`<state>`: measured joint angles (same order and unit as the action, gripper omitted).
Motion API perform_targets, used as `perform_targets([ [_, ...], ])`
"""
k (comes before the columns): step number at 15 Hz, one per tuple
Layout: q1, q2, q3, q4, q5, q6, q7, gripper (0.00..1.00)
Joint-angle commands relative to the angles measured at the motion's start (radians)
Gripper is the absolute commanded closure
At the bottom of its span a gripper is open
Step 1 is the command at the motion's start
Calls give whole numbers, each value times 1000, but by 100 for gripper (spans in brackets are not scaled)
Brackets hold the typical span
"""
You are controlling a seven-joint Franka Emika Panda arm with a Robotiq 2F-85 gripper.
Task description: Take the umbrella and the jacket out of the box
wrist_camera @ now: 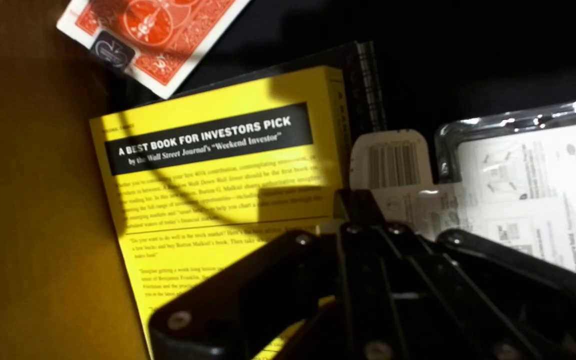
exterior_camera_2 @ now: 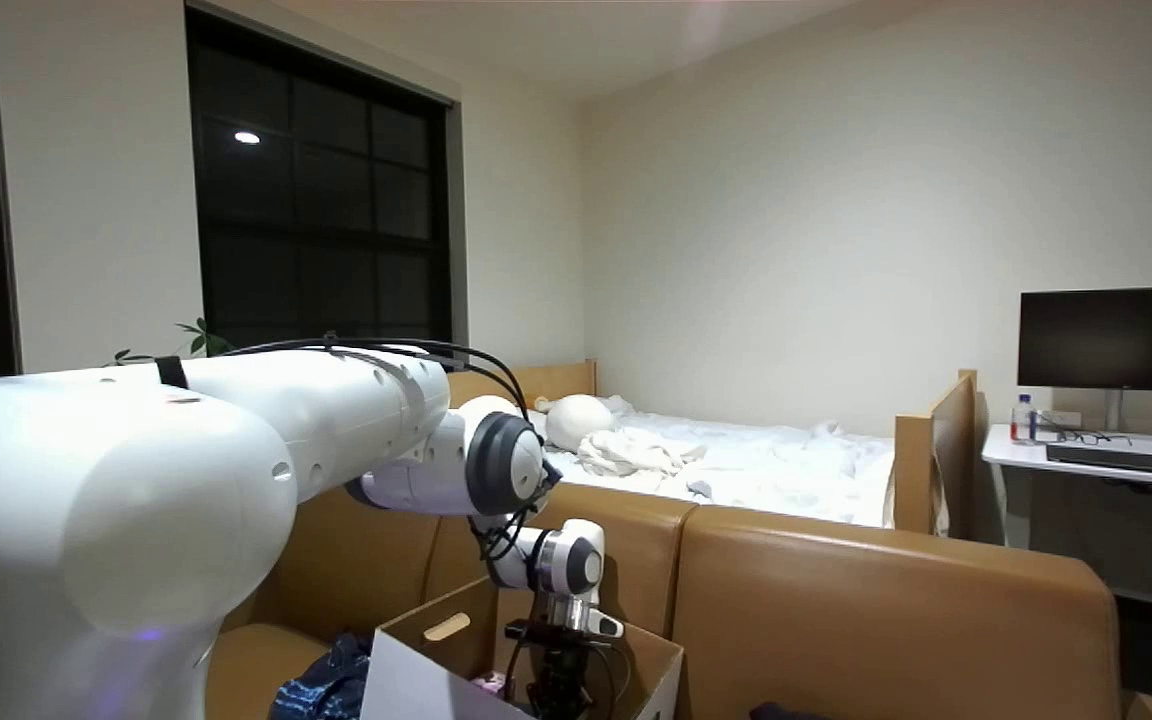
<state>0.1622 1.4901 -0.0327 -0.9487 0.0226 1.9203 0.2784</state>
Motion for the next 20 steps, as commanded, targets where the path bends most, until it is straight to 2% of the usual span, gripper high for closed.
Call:
perform_targets([
  [1,38,-25,-2,-72,-32,52,-19,98],
  [5,112,-125,-5,-261,-81,150,-7,97],
  [10,196,-236,-15,-469,-73,282,23,98],
  [15,183,-361,-20,-652,-49,362,7,97],
  [20,128,-475,-7,-786,-50,385,24,97],
])
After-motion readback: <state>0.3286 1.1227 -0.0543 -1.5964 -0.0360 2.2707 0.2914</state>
